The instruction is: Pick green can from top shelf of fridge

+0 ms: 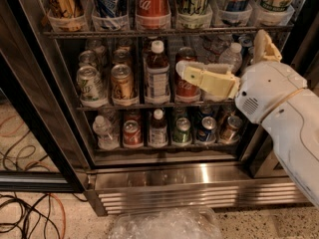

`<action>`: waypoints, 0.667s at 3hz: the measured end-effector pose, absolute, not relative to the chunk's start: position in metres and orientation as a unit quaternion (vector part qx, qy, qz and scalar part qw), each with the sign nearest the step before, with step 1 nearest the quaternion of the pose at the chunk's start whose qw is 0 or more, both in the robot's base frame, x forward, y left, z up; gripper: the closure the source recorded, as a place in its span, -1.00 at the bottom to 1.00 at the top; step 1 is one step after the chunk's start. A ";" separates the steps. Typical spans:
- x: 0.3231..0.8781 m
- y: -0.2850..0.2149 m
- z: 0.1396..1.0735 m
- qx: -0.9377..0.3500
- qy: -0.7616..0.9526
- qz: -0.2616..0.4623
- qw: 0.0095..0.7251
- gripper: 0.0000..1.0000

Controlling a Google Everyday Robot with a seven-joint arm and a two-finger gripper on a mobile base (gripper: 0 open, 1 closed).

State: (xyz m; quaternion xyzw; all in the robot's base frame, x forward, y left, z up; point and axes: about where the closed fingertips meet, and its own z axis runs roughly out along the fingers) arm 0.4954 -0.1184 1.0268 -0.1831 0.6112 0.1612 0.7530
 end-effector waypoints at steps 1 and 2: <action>0.497 -0.117 1.026 -0.190 0.612 0.162 0.751 -1.00; 0.506 -0.117 1.024 -0.202 0.614 0.166 0.745 -1.00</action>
Offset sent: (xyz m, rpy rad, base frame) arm 0.0227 -0.0115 -0.0032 -0.0462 0.0275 0.0635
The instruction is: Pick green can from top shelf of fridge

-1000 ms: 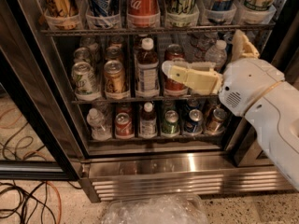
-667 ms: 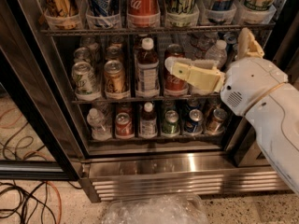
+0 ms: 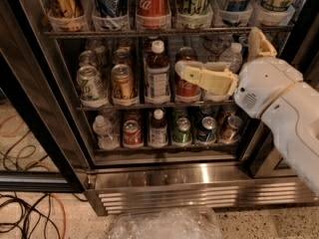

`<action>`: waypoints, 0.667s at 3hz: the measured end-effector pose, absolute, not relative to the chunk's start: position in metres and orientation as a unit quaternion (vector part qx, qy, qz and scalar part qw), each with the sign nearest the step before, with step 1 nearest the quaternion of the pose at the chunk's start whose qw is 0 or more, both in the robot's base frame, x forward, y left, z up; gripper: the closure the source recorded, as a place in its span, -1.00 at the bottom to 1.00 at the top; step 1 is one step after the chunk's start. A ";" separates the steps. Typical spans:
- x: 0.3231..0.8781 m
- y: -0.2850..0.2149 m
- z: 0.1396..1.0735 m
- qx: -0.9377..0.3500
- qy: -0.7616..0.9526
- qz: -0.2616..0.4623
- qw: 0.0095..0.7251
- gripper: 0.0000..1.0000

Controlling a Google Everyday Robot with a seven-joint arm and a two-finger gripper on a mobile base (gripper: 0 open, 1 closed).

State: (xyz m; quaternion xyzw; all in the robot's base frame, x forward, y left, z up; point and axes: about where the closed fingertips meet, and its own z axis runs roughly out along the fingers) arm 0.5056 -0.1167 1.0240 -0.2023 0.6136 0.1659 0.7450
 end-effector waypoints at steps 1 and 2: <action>0.519 -0.118 1.024 -0.212 0.612 0.174 0.742 -1.00; 0.533 -0.119 1.029 -0.218 0.604 0.179 0.745 -1.00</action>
Offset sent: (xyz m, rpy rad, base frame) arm 0.0472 -0.0108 0.0119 -0.0019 -0.0300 0.0593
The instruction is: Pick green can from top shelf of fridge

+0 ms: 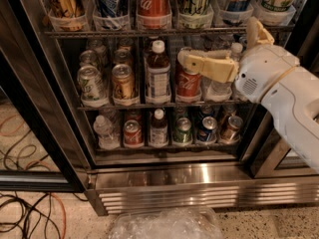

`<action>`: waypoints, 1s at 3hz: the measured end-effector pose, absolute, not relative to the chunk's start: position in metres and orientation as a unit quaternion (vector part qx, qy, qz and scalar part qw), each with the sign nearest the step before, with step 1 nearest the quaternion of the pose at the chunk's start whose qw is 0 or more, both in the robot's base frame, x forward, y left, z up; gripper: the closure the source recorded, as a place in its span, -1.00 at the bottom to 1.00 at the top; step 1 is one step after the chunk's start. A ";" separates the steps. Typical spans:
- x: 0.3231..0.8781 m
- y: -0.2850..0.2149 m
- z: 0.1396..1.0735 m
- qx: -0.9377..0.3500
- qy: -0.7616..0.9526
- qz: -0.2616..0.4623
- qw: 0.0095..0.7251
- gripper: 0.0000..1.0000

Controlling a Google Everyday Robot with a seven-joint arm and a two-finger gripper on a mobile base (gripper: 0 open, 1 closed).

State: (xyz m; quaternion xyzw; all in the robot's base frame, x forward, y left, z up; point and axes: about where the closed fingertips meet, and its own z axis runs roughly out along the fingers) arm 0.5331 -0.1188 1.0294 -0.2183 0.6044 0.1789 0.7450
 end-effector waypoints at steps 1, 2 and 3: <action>0.546 -0.121 1.038 -0.223 0.596 0.178 0.751 -1.00; 0.557 -0.119 1.045 -0.228 0.589 0.178 0.755 -1.00; 0.568 -0.102 1.052 -0.235 0.581 0.186 0.756 -1.00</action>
Offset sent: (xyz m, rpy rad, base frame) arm 0.0396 -0.0040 0.0216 -0.0069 -0.0548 0.0166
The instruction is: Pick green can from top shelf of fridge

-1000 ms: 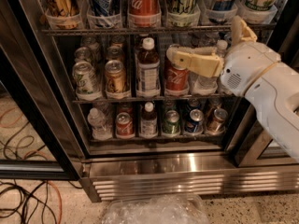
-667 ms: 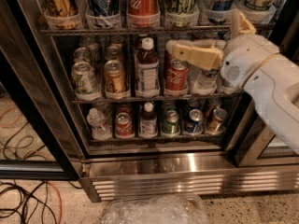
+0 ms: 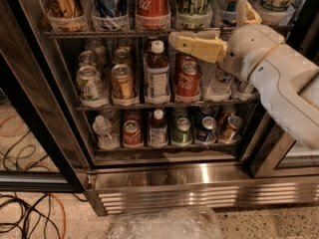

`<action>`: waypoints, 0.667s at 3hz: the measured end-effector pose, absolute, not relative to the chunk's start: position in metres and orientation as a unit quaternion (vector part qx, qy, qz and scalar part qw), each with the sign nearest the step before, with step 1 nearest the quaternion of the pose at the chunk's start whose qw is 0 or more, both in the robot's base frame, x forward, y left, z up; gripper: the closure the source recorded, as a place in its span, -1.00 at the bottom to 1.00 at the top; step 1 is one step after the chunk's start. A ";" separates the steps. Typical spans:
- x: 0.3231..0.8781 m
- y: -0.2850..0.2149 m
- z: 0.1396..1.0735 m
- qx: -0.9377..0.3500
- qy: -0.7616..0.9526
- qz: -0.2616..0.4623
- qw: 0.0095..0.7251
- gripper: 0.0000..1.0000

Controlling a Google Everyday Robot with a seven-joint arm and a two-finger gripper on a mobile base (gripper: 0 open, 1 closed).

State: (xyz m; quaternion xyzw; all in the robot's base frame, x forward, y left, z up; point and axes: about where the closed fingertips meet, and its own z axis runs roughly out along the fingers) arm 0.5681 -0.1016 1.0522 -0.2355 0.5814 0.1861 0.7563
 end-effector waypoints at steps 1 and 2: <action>0.568 -0.101 1.052 -0.236 0.581 0.186 0.756 -1.00; 0.568 -0.101 1.052 -0.236 0.581 0.186 0.756 -0.63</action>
Offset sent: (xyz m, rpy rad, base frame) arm 0.0000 0.0000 0.0000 0.0000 0.0000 0.0001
